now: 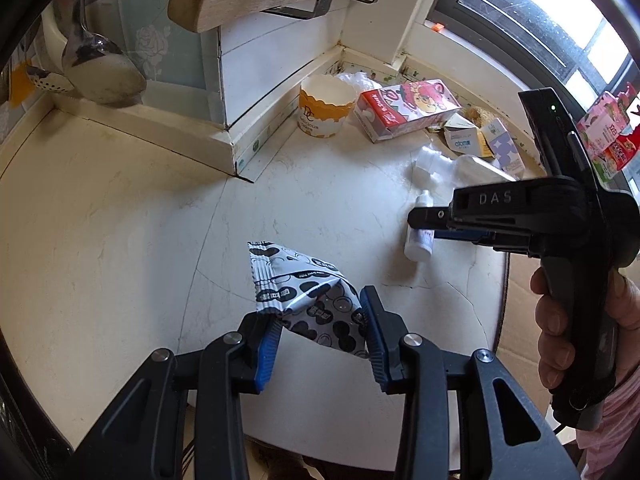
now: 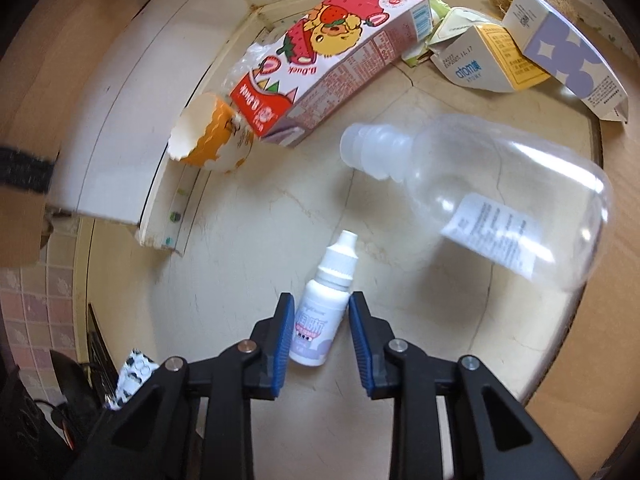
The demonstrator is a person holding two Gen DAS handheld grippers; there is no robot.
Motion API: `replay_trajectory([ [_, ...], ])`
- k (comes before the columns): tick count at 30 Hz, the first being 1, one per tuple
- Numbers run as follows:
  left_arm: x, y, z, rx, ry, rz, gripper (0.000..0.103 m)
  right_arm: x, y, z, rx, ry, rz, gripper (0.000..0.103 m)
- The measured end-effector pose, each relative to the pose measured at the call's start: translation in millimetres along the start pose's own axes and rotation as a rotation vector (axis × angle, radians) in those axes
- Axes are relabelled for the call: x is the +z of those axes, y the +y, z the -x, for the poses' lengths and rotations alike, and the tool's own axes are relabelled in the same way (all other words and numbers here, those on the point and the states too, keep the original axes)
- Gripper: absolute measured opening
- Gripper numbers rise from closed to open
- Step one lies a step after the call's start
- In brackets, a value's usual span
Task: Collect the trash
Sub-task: 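Grasp the small white dropper bottle with the right tool while the left tool holds the wrapper, then carry the wrapper and dropper bottle down to the black bin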
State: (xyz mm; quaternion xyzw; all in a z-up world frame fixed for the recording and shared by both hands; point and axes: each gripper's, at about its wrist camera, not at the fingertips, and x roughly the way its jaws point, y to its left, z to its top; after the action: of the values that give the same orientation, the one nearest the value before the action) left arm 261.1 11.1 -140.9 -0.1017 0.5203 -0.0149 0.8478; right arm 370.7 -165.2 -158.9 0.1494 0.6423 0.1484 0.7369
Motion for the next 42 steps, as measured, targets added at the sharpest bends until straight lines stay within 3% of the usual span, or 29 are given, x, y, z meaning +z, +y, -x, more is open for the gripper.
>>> replay_trajectory([
  [11, -46, -9, 40, -0.099, -0.009, -0.042, 0.034, -83, 5, 54, 0.018, -0.053, 0.080, 0.025],
  [19, -111, -4, 79, -0.145, 0.002, -0.087, 0.034, -175, 33, 81, 0.028, -0.075, 0.129, 0.025],
  [25, -168, 10, 87, -0.158, 0.053, -0.101, 0.034, -248, 38, 77, 0.019, -0.052, 0.148, 0.025],
  [33, -237, 28, 50, -0.125, 0.180, -0.122, 0.034, -316, 25, 20, 0.031, 0.024, 0.116, 0.025],
  [42, -284, 60, -60, -0.067, 0.303, -0.117, 0.035, -342, -16, -99, 0.011, 0.073, 0.057, 0.025],
])
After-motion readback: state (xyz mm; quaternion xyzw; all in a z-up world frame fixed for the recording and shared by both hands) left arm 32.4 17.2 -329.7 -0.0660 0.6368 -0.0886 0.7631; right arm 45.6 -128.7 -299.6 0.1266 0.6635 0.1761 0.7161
